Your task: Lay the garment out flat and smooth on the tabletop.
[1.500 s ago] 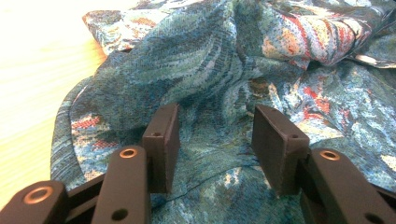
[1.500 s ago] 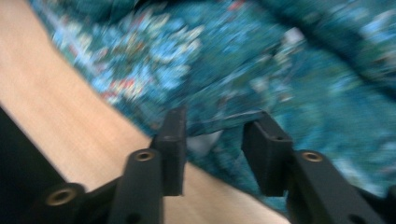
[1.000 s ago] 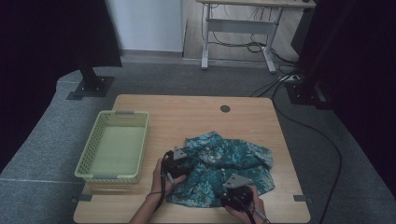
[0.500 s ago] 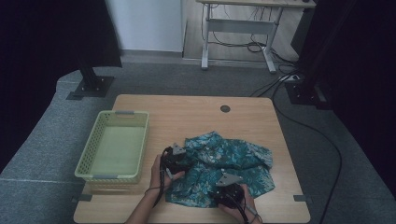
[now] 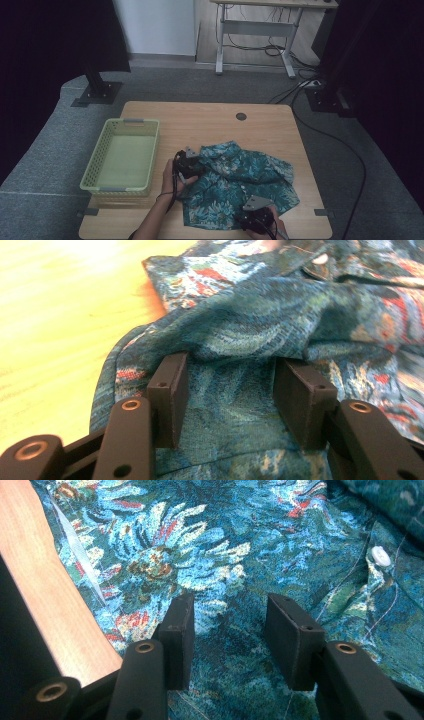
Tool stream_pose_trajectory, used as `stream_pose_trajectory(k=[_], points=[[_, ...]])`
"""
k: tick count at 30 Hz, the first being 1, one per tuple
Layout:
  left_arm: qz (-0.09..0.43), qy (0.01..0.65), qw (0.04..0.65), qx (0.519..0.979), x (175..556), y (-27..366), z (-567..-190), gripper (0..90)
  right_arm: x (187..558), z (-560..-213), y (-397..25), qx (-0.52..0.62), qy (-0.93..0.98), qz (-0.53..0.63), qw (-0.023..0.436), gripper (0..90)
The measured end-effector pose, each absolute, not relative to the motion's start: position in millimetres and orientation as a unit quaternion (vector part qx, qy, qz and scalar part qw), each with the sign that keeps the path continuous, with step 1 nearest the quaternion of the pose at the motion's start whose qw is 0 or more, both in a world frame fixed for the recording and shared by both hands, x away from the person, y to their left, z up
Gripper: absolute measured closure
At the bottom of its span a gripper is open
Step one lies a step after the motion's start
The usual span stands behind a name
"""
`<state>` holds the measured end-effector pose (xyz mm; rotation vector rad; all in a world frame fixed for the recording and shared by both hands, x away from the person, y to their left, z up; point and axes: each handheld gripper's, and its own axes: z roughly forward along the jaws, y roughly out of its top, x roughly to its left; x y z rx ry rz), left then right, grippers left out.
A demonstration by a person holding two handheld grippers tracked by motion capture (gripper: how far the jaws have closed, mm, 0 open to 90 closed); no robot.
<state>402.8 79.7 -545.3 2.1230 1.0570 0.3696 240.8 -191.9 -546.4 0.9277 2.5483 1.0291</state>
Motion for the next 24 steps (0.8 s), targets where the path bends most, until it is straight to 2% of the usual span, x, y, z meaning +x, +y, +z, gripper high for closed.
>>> stream_pose_trajectory(k=[9,12,14,20,24], points=[[0.156,0.435,0.337,0.82,441.5,81.0,-541.8,48.4,226.9,-546.9,-194.4,0.315,0.871,0.359,0.112,54.2],[0.156,0.45,0.318,0.82,447.5,74.9,-538.3,48.3,225.7,-546.6,-191.4,0.311,0.873,0.36,0.106,54.1],[0.173,0.456,0.306,0.818,446.2,71.5,-533.2,47.2,226.5,-546.7,-189.5,0.31,0.873,0.362,0.103,54.1],[0.205,0.414,0.331,0.823,413.5,58.7,-496.2,45.6,228.2,-547.4,-187.0,0.308,0.872,0.366,0.103,54.0],[0.192,0.367,0.346,0.842,372.0,48.6,-481.1,44.6,226.7,-547.3,-183.3,0.307,0.873,0.362,0.111,52.5]])
